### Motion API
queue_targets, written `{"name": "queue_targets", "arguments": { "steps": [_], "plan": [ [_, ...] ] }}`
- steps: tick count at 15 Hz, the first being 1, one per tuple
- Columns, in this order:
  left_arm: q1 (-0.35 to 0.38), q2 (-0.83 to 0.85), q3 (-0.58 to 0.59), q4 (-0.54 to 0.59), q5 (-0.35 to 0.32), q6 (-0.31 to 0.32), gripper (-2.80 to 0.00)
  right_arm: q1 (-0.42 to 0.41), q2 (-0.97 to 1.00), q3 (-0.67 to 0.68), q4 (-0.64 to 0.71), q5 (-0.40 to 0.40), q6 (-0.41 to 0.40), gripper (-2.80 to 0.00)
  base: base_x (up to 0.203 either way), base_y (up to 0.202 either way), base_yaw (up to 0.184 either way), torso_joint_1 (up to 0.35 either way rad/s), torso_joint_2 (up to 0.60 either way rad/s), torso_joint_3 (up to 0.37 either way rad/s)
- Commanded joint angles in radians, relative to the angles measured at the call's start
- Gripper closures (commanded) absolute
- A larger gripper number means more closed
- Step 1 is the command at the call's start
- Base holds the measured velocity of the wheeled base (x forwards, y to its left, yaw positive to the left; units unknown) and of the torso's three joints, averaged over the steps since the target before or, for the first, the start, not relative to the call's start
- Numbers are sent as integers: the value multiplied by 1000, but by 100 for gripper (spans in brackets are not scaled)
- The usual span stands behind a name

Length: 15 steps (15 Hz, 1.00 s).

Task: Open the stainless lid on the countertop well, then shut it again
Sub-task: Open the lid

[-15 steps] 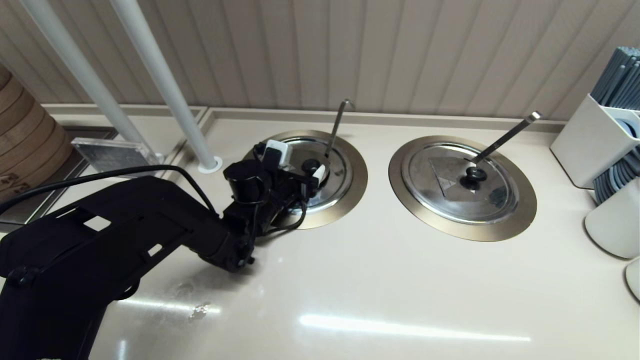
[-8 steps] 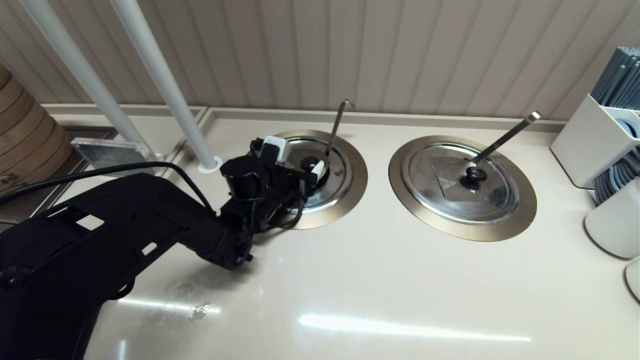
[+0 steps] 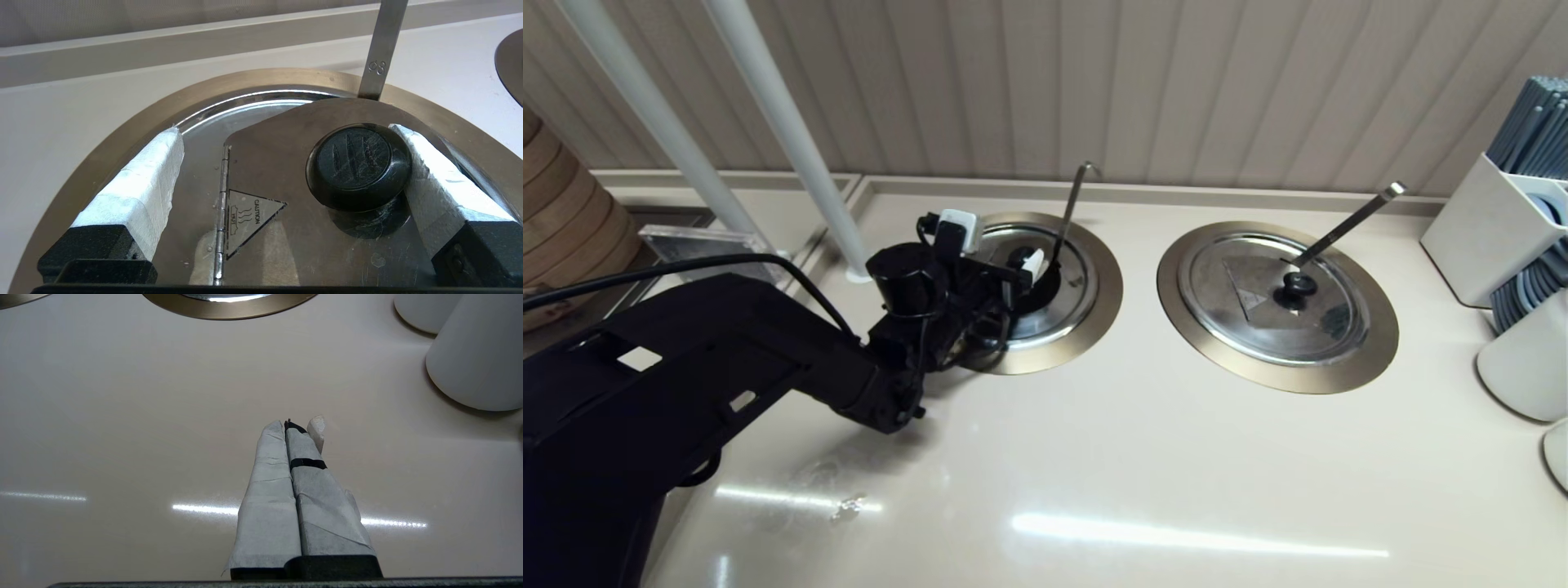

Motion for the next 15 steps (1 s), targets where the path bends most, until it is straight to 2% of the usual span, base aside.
{"name": "queue_targets", "arguments": {
  "steps": [1, 15],
  "plan": [
    [9, -12, -1, -5, 3, 1, -280, 0, 2, 0, 0, 0, 0, 0, 0, 0, 0, 0, 0, 0],
    [58, -58, -5, 4, -6, 1, -280, 0, 2, 0, 0, 0, 0, 0, 0, 0, 0, 0, 0, 0]
  ]
}}
